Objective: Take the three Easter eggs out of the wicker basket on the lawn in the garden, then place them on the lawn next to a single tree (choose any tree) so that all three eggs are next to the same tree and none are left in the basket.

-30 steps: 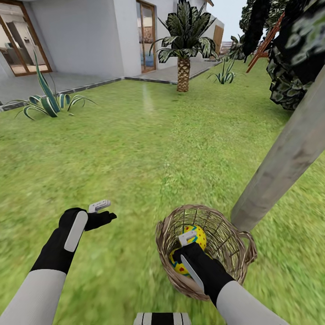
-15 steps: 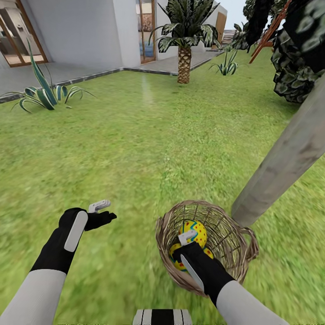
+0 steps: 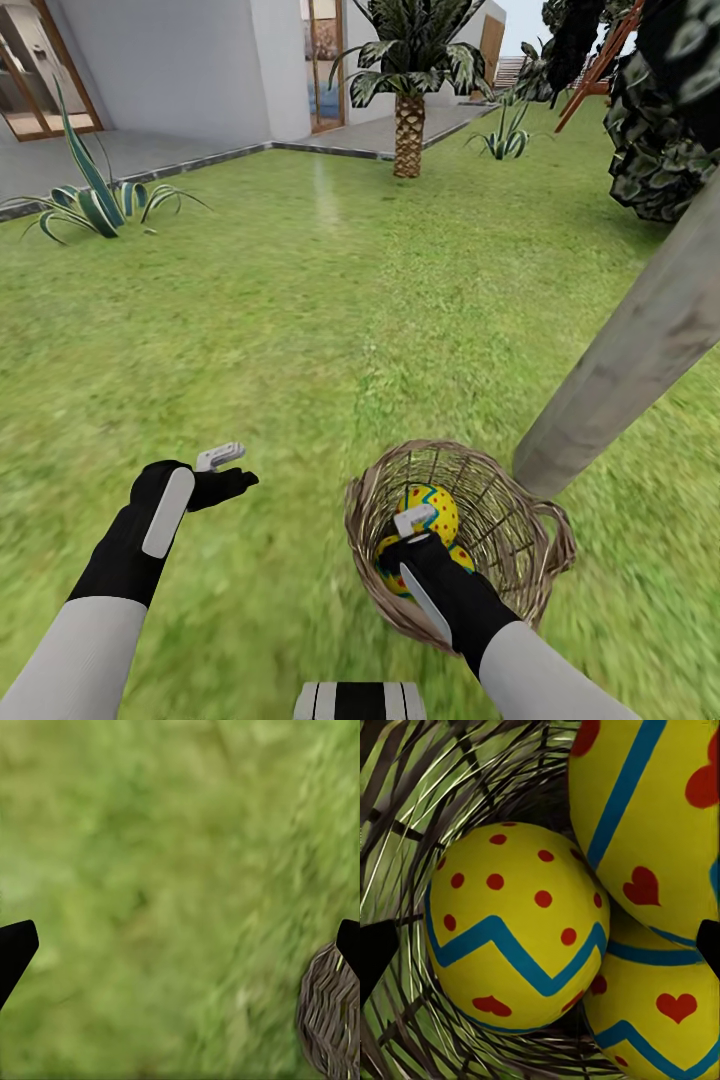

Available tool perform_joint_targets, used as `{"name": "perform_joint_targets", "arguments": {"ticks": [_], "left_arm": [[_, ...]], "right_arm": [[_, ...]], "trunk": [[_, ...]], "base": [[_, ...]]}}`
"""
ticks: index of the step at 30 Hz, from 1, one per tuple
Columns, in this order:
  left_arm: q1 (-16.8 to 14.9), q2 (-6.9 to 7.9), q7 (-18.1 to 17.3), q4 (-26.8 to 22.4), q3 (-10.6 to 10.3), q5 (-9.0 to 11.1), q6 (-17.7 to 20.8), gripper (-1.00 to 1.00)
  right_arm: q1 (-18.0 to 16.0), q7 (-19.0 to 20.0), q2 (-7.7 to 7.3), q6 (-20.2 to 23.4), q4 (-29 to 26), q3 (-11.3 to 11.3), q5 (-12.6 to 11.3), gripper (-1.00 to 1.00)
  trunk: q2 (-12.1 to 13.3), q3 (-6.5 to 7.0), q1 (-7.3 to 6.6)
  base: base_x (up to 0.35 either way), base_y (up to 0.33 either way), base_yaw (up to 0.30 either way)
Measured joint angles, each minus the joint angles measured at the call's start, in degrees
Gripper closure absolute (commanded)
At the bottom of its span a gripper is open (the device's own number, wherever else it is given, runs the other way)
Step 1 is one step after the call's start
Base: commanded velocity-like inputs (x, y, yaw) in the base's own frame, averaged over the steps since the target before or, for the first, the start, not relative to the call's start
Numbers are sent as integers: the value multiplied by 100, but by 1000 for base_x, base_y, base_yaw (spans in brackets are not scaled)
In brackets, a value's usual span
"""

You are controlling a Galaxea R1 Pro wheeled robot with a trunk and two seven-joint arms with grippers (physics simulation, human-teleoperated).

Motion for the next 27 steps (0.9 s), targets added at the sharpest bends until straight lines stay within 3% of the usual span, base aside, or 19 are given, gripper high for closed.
{"name": "perform_joint_targets", "arguments": {"ticks": [19,23,27], "left_arm": [[0,0,-6,9,-6,0,0,-100],[0,0,-8,10,-7,-1,0,-100],[0,0,-9,11,-8,0,0,-100]], "right_arm": [[0,-68,0,-63,1,0,29,-100],[0,-68,0,-214,14,-1,118,-100],[0,-63,0,-305,22,-2,180,-100]], "trunk": [[-11,-177,21],[-16,-265,31],[-16,-266,31]], "base": [[0,0,0],[0,0,0],[0,0,0]]}}
